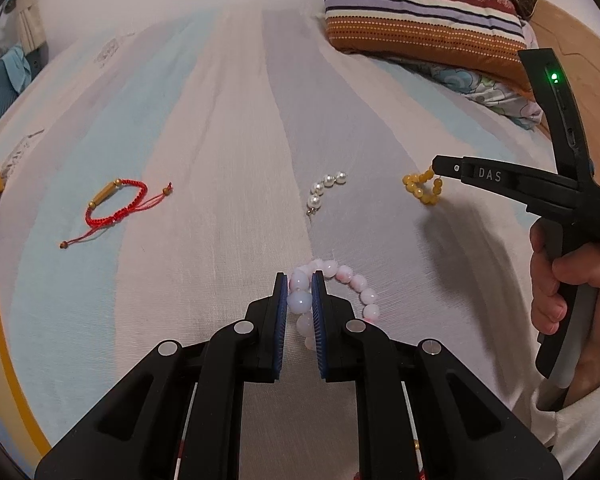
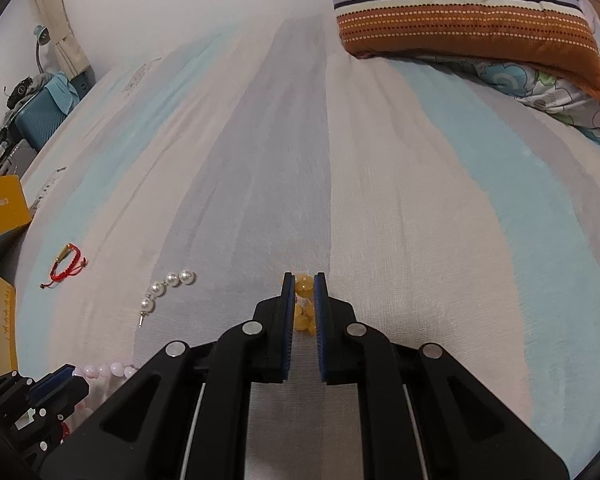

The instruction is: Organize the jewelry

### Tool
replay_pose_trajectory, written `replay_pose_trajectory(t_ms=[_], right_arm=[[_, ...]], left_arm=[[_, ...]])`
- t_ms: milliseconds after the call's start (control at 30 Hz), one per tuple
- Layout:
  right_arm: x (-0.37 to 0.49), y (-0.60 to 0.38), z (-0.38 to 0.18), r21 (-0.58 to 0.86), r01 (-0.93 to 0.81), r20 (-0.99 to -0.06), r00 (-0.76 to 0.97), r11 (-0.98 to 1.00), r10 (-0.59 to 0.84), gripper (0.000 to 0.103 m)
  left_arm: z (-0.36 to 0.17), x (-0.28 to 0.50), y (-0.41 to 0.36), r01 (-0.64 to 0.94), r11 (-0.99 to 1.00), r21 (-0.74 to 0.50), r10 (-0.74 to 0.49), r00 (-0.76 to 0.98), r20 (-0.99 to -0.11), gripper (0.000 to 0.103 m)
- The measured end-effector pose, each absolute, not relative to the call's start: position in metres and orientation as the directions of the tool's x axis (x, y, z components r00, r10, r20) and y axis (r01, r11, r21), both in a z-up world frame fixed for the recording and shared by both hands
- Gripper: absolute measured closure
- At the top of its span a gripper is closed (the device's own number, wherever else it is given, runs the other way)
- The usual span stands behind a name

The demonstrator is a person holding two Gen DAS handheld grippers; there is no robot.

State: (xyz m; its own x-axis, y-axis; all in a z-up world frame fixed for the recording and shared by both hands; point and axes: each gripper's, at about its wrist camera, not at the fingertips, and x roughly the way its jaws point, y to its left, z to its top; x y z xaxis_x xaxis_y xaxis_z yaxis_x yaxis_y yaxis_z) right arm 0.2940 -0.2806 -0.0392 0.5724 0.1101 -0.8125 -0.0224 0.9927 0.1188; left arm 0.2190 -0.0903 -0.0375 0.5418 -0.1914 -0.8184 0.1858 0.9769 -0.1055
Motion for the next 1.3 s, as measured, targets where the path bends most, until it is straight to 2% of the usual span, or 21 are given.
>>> replay_pose_trajectory(t_ms=[567, 1300], right_arm=[[0.273, -0.272, -0.014, 0.1, -0.034, -0.788, 0.608, 0.994, 0.1, 0.094], [0.217, -0.216, 0.055, 0.057, -0.105, -0.738, 0.666, 0.993, 0.112, 0.094]], left_arm=[[-0.013, 0.213, -0.079, 0.168, 0.978, -0.122, -0.197, 0.561, -0.804, 0.091], [0.055, 0.163, -0.026, 0.09, 0.995, -0.047, -0.094, 0.653, -0.752, 0.091]])
